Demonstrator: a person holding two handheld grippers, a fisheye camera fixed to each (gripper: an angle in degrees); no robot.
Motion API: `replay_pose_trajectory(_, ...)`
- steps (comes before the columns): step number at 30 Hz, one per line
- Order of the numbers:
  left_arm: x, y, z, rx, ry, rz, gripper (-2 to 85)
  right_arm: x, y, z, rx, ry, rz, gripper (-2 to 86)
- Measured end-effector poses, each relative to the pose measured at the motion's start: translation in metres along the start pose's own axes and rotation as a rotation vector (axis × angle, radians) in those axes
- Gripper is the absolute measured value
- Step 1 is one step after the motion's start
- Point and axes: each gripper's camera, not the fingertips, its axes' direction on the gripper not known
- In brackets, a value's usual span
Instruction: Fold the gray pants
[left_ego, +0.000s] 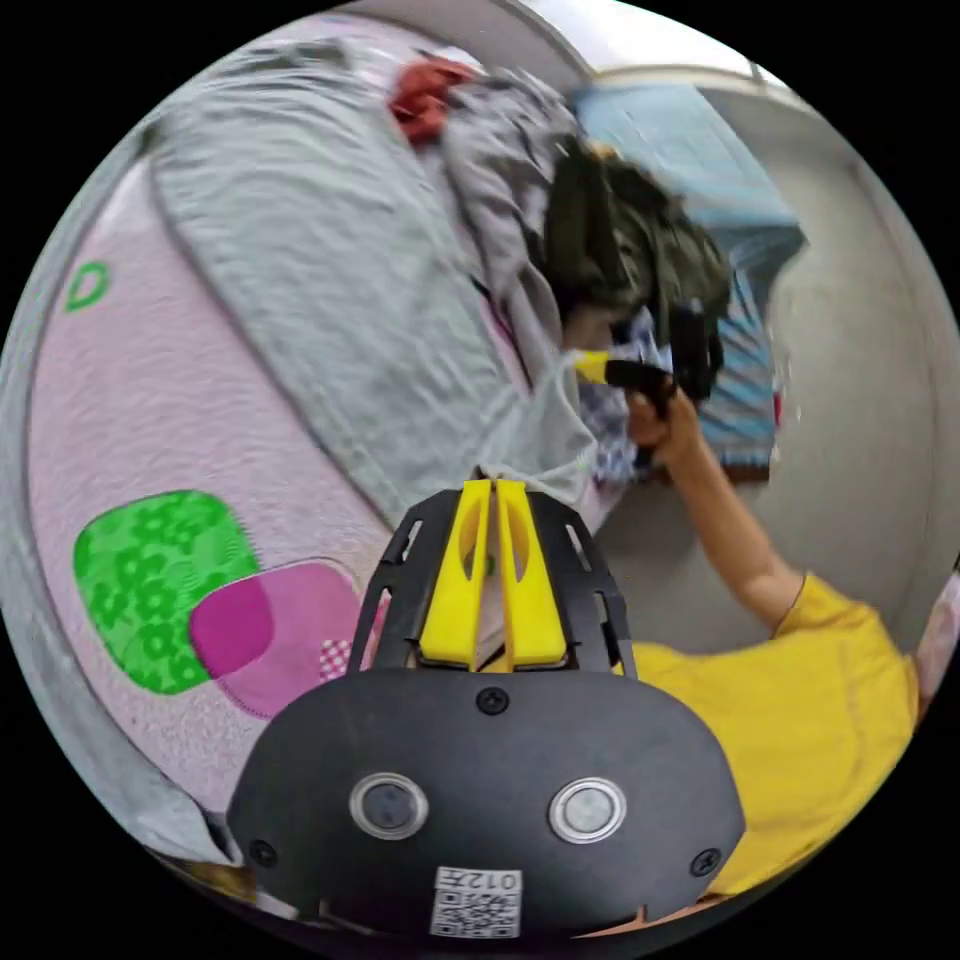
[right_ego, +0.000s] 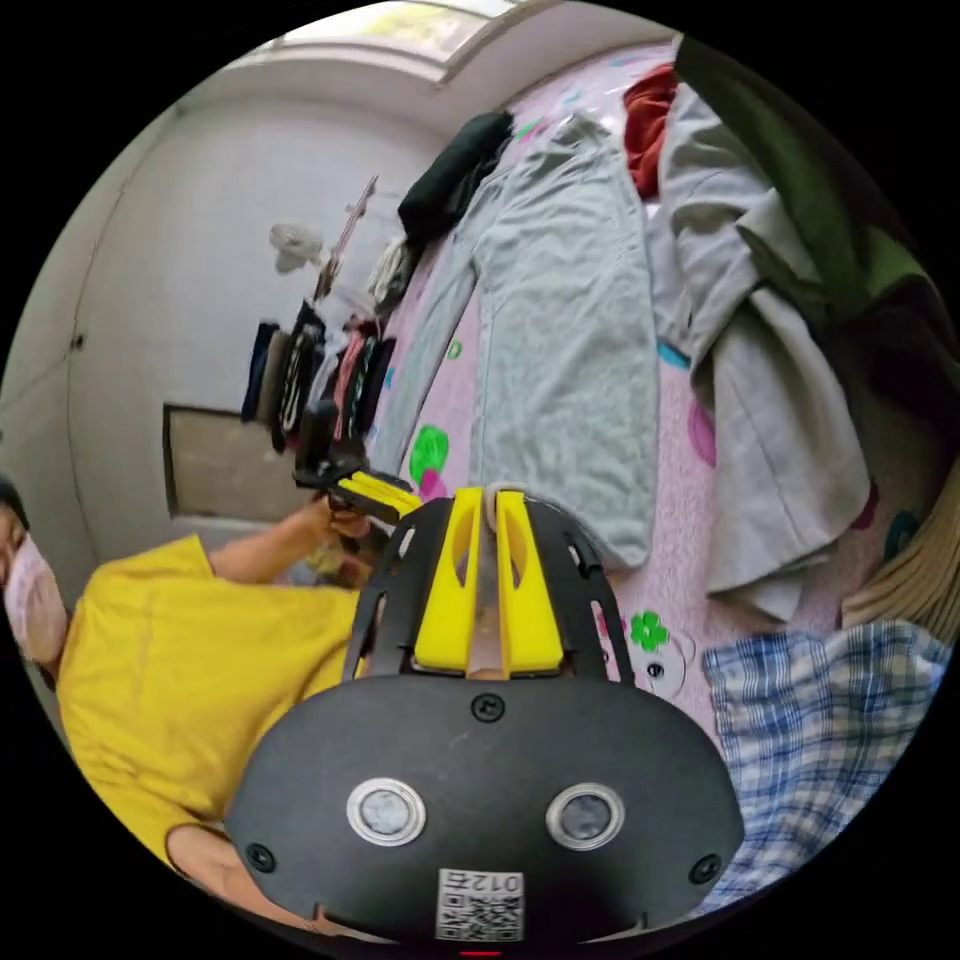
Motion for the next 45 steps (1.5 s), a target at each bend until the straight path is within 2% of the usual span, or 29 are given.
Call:
replay_pose_trajectory(2, -0.009, 0.003, -0.016, 0.054, -0.080, -0.052, 0.9, 0.014, -0.013, 0.003, 0.018, 0.025, 0.095, 5.9)
replay_pose_trajectory(4, -0.004, 0.008, -0.015, 0.015, -0.168, -0.030, 1.2, 0.022, -0.014, 0.004, 0.026, 0.044, 0.121, 7.2)
replay_pose_trajectory(8, 0.020, 0.028, 0.008, -0.055, -0.326, 0.082, 2.9, 0.021, 0.010, -0.003, 0.084, 0.124, 0.098, 7.2)
replay_pose_trajectory(12, 0.045, 0.039, 0.039, -0.086, -0.608, 0.246, 6.7, 0.025, 0.033, 0.008, 0.105, 0.110, 0.094, 7.9)
replay_pose_trajectory(16, 0.055, 0.029, 0.056, -0.093, -0.753, 0.296, 10.4, 0.025, 0.030, 0.033, 0.083, 0.256, 0.062, 9.4)
replay_pose_trajectory(21, 0.032, -0.002, 0.062, -0.174, -0.500, 0.201, 10.6, 0.043, 0.015, 0.052, 0.059, 0.283, 0.099, 9.0)
replay_pose_trajectory(25, 0.021, -0.012, 0.070, -0.214, -0.455, 0.171, 8.0, 0.063, 0.011, 0.058, 0.061, 0.285, 0.158, 4.9)
replay_pose_trajectory(31, 0.012, -0.013, 0.056, -0.253, -0.252, 0.116, 3.3, 0.084, 0.027, 0.030, 0.152, 0.105, 0.175, 2.6)
replay_pose_trajectory(35, 0.018, 0.000, 0.044, -0.288, -0.026, 0.080, 2.0, 0.086, 0.046, 0.003, 0.139, 0.065, 0.131, 2.2)
replay_pose_trajectory(39, 0.033, 0.017, 0.062, -0.410, 0.214, 0.069, 1.5, 0.098, 0.073, -0.035, 0.083, 0.023, 0.111, 2.0)
replay_pose_trajectory(45, 0.052, 0.039, 0.117, -0.634, 0.270, 0.097, 1.5, 0.154, 0.104, -0.045, -0.115, 0.010, 0.189, 1.8)
